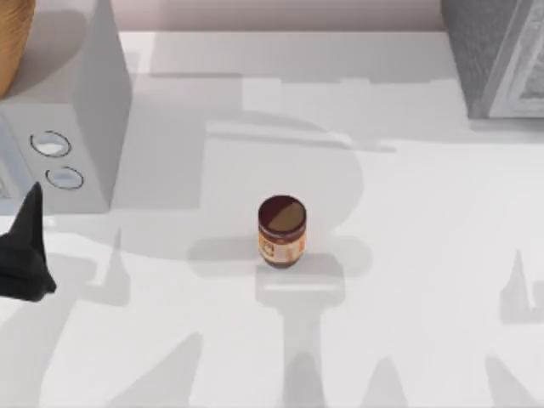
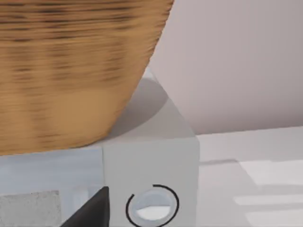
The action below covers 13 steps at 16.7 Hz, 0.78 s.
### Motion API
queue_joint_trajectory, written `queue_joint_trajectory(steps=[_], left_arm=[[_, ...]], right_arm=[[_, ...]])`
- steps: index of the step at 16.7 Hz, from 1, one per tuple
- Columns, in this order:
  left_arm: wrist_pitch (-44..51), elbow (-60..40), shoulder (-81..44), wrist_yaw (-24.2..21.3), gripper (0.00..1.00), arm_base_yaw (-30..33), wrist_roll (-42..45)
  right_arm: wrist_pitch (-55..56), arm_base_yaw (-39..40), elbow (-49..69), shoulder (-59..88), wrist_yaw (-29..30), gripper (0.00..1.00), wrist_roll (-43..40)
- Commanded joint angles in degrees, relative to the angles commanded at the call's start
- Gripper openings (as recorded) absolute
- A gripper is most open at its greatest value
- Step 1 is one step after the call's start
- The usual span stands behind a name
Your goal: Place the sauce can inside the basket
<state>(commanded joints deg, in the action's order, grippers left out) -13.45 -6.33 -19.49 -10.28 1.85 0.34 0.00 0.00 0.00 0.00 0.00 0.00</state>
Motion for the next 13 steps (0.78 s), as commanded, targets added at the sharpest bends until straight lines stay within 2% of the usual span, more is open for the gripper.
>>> queue_joint_trajectory(steps=[4,13], left_arm=[[-13.55,-6.35,-19.79,-10.31,1.00,1.78,0.34],[-49.46,-23.02,-72.91,-37.44,1.00,6.13,1.04]], right_arm=[[0.00,0.00,0.00,0.00,0.00,1.00,0.00],[0.00,0.00,0.00,0.00,0.00,1.00,0.00]])
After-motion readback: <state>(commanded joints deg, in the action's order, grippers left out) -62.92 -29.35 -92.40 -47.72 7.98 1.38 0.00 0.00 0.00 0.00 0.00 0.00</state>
